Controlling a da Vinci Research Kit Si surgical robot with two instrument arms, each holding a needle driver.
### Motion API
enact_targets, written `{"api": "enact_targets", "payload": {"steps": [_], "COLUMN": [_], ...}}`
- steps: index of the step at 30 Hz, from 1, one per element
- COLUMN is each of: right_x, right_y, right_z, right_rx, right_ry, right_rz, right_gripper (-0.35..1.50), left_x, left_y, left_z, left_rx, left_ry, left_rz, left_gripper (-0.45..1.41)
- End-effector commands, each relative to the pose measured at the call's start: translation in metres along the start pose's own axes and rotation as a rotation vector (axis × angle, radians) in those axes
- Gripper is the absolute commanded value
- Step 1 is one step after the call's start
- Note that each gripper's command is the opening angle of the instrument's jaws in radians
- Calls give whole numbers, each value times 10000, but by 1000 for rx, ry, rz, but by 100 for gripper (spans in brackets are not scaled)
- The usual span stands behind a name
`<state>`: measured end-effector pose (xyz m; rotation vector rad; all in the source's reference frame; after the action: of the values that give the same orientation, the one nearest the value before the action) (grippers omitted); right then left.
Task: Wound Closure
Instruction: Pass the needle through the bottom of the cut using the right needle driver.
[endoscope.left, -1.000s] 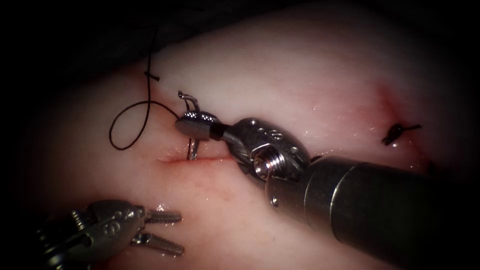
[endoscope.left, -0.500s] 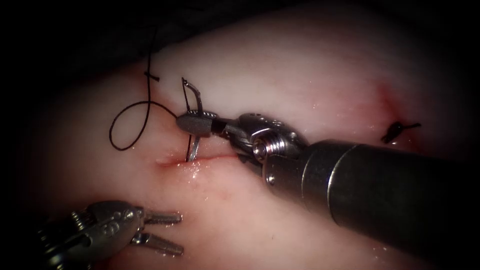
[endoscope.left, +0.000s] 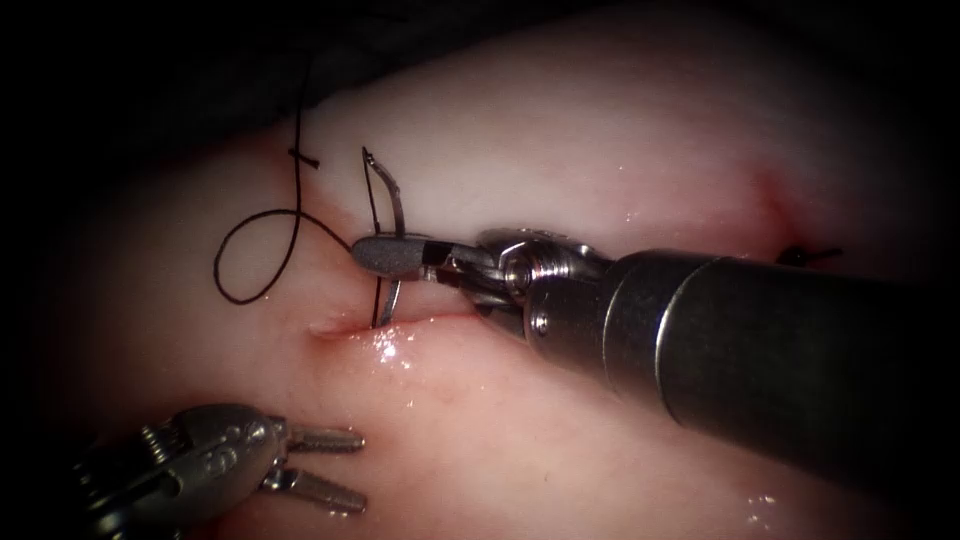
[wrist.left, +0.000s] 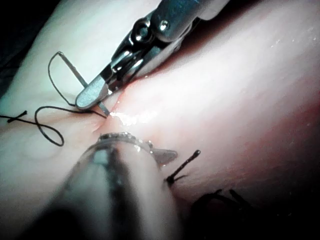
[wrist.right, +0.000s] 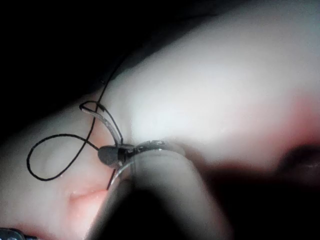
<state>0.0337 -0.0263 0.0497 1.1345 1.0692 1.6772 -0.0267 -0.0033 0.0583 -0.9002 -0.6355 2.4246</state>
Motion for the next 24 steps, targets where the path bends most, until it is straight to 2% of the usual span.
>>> {"api": "enact_targets", "payload": {"steps": [1, 24], "right_x": [1, -43], "right_y": [-9, -26], "right_z": [17, 38], "right_rx": [12, 69], "right_ry": [-8, -97], "right_rz": [7, 143], "right_gripper": [-35, -35], "left_x": [7, 5], "left_y": [-7, -8], "left_z": [4, -2], "left_rx": [3, -2], "left_ry": [2, 1], "left_rz": [3, 3], "left_gripper": [9, 7]}}
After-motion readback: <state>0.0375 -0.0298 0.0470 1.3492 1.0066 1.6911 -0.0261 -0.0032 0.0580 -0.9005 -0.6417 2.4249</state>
